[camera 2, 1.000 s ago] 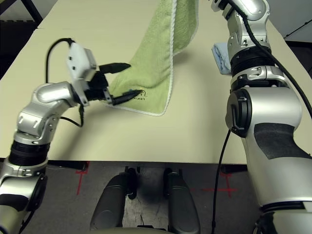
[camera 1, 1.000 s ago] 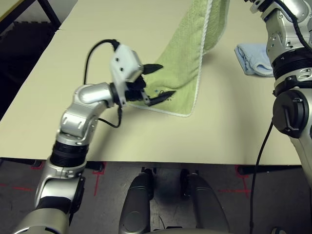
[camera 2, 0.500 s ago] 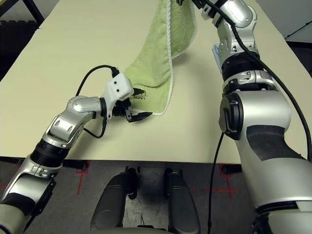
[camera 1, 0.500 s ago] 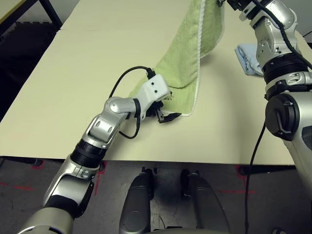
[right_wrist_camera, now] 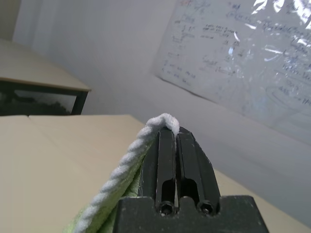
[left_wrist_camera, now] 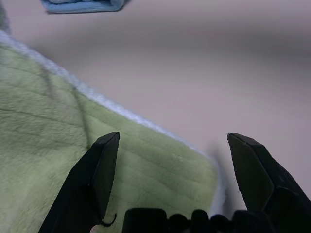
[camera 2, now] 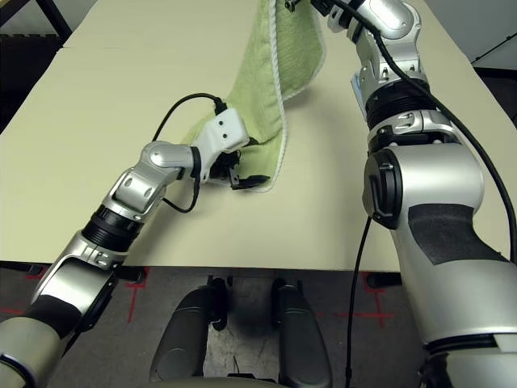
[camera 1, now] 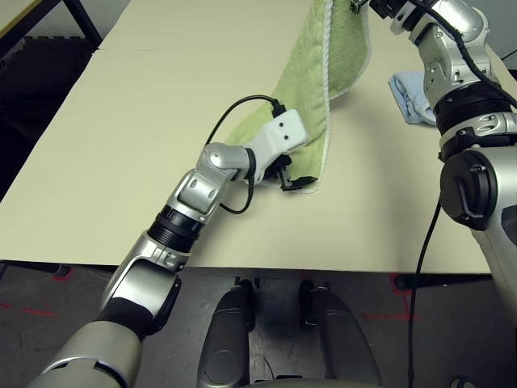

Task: Fold the towel and set it aside.

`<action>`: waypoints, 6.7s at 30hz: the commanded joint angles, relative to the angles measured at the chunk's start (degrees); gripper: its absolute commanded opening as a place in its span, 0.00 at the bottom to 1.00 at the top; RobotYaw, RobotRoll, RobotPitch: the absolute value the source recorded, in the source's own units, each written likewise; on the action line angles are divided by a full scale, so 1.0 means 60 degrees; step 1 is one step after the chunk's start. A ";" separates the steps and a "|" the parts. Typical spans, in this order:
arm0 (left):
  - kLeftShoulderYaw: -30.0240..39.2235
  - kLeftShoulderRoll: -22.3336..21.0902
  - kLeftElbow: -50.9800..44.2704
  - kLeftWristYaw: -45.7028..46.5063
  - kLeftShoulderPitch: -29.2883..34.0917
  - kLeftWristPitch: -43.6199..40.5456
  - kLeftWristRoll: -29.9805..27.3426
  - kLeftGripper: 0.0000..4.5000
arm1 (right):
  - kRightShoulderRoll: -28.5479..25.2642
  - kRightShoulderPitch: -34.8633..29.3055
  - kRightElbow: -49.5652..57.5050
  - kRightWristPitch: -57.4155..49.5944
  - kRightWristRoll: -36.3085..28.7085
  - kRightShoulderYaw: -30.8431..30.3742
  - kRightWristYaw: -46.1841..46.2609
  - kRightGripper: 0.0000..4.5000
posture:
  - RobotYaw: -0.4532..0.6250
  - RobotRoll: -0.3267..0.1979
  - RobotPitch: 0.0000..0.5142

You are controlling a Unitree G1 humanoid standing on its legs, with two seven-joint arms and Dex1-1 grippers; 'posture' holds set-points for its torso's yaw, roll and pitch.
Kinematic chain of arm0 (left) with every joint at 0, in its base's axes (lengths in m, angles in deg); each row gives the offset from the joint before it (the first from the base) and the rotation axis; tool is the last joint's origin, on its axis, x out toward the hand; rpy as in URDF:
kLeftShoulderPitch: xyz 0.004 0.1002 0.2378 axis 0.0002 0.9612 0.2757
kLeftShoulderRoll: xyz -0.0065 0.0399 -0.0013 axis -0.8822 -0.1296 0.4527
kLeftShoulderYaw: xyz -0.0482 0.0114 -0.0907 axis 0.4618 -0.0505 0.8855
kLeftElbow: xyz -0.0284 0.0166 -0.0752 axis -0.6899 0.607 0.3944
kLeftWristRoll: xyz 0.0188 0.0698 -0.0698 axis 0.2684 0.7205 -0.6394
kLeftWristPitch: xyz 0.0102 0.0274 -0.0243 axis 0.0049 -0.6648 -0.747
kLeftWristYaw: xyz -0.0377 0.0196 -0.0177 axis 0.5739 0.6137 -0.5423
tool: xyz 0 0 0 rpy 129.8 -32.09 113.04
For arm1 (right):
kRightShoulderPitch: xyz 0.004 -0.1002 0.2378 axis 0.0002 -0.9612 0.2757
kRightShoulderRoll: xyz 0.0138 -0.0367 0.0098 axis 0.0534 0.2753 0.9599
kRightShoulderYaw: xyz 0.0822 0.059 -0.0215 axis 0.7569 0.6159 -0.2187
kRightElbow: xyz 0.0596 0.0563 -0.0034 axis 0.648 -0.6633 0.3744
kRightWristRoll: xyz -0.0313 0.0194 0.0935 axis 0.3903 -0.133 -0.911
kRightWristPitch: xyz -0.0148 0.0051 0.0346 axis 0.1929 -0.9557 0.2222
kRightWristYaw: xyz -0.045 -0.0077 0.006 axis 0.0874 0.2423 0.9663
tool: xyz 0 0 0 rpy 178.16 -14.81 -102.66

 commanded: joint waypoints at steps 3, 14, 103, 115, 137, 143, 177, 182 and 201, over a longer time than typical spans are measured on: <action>-0.0111 0.0014 -0.0133 -0.0162 0.0070 0.0089 0.0104 1.00 | -0.0021 0.0893 0.0191 0.0382 -0.0208 0.0292 0.0460 0.00 | 0.50 0.62 0.47; -0.0064 -0.0266 -0.0370 -0.0158 0.0378 0.0023 0.0162 1.00 | -0.0070 0.1460 0.0018 0.0478 -0.0195 0.0324 0.0872 0.00 | 0.51 0.62 0.47; 0.0258 0.1656 0.2373 0.1039 -0.0324 -0.0967 0.0744 0.00 | 0.0164 0.1201 0.0120 0.0330 -0.0305 0.0254 0.0466 0.00 | 0.51 0.62 0.45; 0.2774 -0.1677 -0.2904 0.0590 0.1513 -0.3257 -0.0700 0.00 | -0.0636 -0.0499 0.0115 0.0218 -0.0170 0.0286 0.0496 0.00 | 0.51 0.62 0.47; 0.6496 -0.5279 0.0029 0.1637 -0.0875 -0.3428 -0.2047 0.00 | -0.2244 -0.2530 0.0232 -0.1369 -0.2559 0.2356 -0.1727 0.00 | 0.52 0.62 0.54; 0.6559 -0.5314 0.0510 0.2106 -0.1421 -0.3159 -0.2230 0.00 | -0.2387 -0.2769 0.0211 -0.2149 -0.2932 0.2558 -0.2273 0.00 | 0.51 0.62 0.57; 0.6003 -0.3397 0.9975 0.5134 -0.6250 0.6198 -0.0875 0.00 | -0.2232 -0.0984 -0.1072 -0.0929 -0.2721 0.3080 0.0826 0.00 | 0.45 0.62 0.78; 0.6057 -0.3613 1.0079 0.4848 -0.5904 0.6232 -0.0874 0.00 | -0.2095 -0.1101 -0.1088 -0.1028 -0.2749 0.3126 0.0390 0.00 | 0.46 0.62 0.77; 0.5781 -0.4259 0.4867 0.0347 -0.2539 0.1495 -0.2514 0.00 | -0.2645 -0.2125 -0.0669 -0.3760 -0.3023 0.2839 -0.3596 0.00 | 0.45 0.62 0.76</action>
